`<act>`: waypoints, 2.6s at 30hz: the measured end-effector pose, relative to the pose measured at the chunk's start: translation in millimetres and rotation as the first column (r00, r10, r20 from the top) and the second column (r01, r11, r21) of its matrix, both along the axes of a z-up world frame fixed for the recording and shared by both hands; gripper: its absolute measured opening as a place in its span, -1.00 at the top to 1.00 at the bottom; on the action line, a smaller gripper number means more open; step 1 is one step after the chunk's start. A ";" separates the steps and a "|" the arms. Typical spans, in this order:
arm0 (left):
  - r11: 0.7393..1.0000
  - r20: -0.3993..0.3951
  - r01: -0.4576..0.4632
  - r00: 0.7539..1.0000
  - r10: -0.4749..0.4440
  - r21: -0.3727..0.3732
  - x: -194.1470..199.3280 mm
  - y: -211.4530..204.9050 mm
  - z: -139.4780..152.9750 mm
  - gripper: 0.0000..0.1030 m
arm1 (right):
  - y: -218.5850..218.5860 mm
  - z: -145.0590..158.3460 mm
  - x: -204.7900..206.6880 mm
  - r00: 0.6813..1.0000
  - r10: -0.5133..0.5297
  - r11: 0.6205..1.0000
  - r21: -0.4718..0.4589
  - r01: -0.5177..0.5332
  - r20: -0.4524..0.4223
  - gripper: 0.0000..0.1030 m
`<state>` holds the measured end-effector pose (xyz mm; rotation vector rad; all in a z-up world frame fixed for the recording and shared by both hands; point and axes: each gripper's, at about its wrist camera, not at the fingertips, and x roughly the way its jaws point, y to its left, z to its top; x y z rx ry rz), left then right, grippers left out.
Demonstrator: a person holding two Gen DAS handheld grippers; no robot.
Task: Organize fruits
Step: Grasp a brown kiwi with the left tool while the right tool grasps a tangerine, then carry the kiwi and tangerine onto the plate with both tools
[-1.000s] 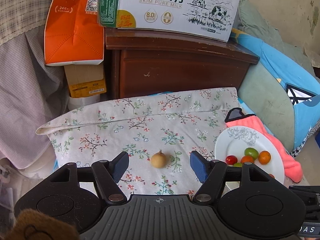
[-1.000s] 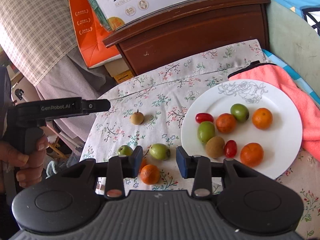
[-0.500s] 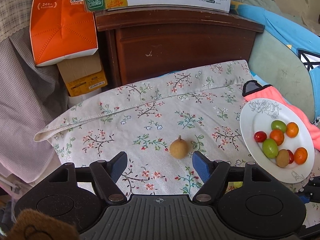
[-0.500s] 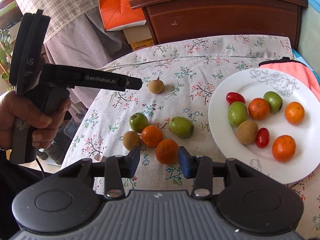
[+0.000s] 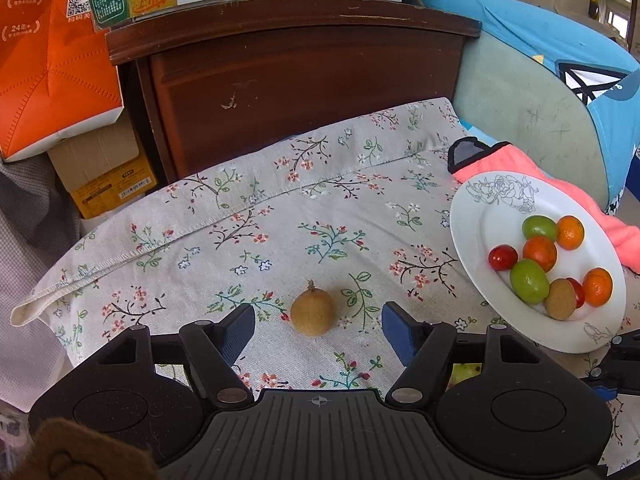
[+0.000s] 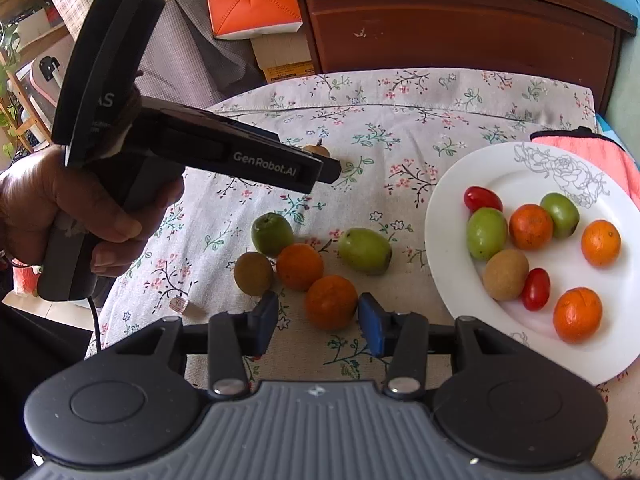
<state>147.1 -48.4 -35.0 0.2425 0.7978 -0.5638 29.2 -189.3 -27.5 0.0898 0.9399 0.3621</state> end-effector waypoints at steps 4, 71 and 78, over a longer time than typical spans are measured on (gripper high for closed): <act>1.000 -0.004 -0.001 1.000 0.001 0.004 5.1 -1.9 -5.9 -0.33 | 2.3 -3.7 2.2 1.000 0.002 1.000 -0.018 -0.002 -0.001 0.12; 0.974 0.097 0.087 0.993 -0.068 -0.211 -31.4 -80.4 56.4 0.54 | -129.6 63.1 -5.4 0.904 -0.386 0.922 0.036 0.386 0.184 0.43; 0.972 0.079 0.100 0.993 -0.085 -0.212 -30.8 -100.6 51.0 0.54 | -152.1 53.2 -8.9 0.861 -0.501 0.866 0.054 0.498 0.093 0.43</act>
